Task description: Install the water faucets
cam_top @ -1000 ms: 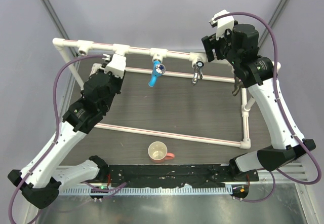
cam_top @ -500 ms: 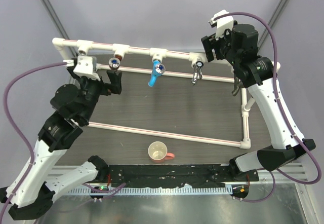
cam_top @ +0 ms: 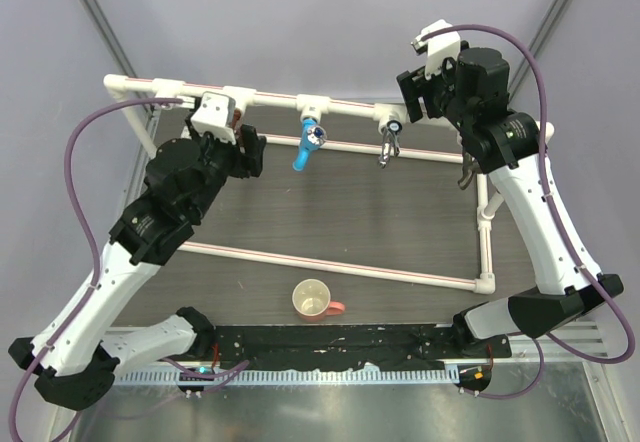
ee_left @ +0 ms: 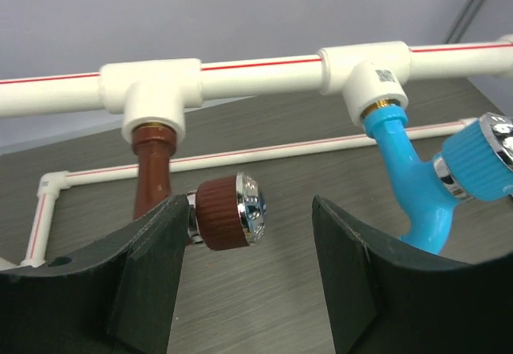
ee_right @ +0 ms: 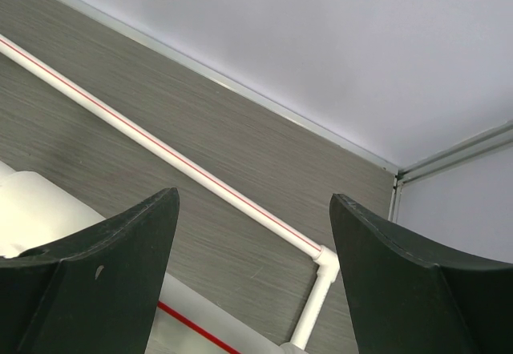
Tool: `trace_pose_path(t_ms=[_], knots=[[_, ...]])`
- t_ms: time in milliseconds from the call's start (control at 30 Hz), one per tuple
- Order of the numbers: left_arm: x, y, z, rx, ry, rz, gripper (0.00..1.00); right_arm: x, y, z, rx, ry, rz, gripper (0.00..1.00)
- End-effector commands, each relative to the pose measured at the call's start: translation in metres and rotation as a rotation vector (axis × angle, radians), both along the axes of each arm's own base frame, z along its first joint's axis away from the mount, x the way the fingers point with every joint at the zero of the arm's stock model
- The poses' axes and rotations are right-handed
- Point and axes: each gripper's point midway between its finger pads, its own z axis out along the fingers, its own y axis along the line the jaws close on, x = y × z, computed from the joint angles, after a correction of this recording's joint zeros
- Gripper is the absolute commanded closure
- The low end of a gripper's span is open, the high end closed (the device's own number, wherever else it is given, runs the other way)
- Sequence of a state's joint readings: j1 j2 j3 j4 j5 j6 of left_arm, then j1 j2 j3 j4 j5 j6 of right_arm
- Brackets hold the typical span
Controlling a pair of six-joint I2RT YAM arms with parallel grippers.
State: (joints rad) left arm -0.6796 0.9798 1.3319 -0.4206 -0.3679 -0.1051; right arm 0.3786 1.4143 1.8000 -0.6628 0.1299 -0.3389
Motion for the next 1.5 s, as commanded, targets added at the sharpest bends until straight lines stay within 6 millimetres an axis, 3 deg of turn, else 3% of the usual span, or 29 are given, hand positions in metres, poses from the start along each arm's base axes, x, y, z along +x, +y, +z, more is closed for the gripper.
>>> trace_pose_path(t_ms=[0, 167, 233, 367, 600, 733, 767, 967, 1033, 1067, 1167, 1233, 1400, 1467], knots=[[-0.009, -0.025, 0.009, -0.035, 0.004, -0.139, 0.34, -0.02, 0.018, -0.074, -0.09, 0.26, 0.095, 0.17], [-0.004, -0.041, -0.018, 0.011, 0.108, -0.186, 0.33, -0.019, 0.018, -0.076, -0.094, 0.263, 0.094, 0.17], [-0.001, -0.037, -0.032, 0.03, 0.158, -0.15, 0.31, -0.019, 0.018, -0.076, -0.094, 0.265, 0.094, 0.17], [0.005, -0.018, -0.052, 0.051, 0.216, -0.022, 0.27, -0.018, 0.018, -0.076, -0.095, 0.265, 0.096, 0.17], [0.008, 0.02, -0.07, 0.048, 0.242, 0.199, 0.16, -0.018, 0.02, -0.077, -0.095, 0.268, 0.102, 0.17], [0.001, 0.022, -0.057, -0.05, 0.193, 0.193, 0.05, -0.018, 0.02, -0.077, -0.095, 0.268, 0.1, 0.17], [0.001, 0.012, -0.045, -0.108, 0.158, 0.14, 0.04, -0.018, 0.019, -0.077, -0.096, 0.268, 0.099, 0.17], [-0.027, 0.0, 0.022, -0.41, 0.027, -0.015, 0.0, -0.018, 0.019, -0.078, -0.097, 0.272, 0.097, 0.17], [-0.032, -0.002, 0.03, -0.508, 0.021, -0.03, 0.0, -0.019, 0.019, -0.078, -0.098, 0.27, 0.099, 0.17], [-0.037, 0.002, 0.042, -0.567, -0.013, -0.038, 0.0, -0.019, 0.02, -0.078, -0.096, 0.269, 0.098, 0.17], [-0.038, 0.019, 0.047, -0.694, -0.044, 0.028, 0.0, -0.019, 0.02, -0.078, -0.097, 0.272, 0.098, 0.17], [-0.035, 0.036, 0.041, -0.77, -0.049, 0.13, 0.0, -0.019, 0.019, -0.078, -0.099, 0.27, 0.098, 0.18], [-0.048, 0.079, 0.045, -0.914, -0.146, 0.258, 0.0, -0.019, 0.019, -0.079, -0.102, 0.27, 0.097, 0.18], [-0.046, 0.091, 0.036, -0.911, -0.16, 0.333, 0.0, -0.019, 0.02, -0.079, -0.101, 0.271, 0.1, 0.17]])
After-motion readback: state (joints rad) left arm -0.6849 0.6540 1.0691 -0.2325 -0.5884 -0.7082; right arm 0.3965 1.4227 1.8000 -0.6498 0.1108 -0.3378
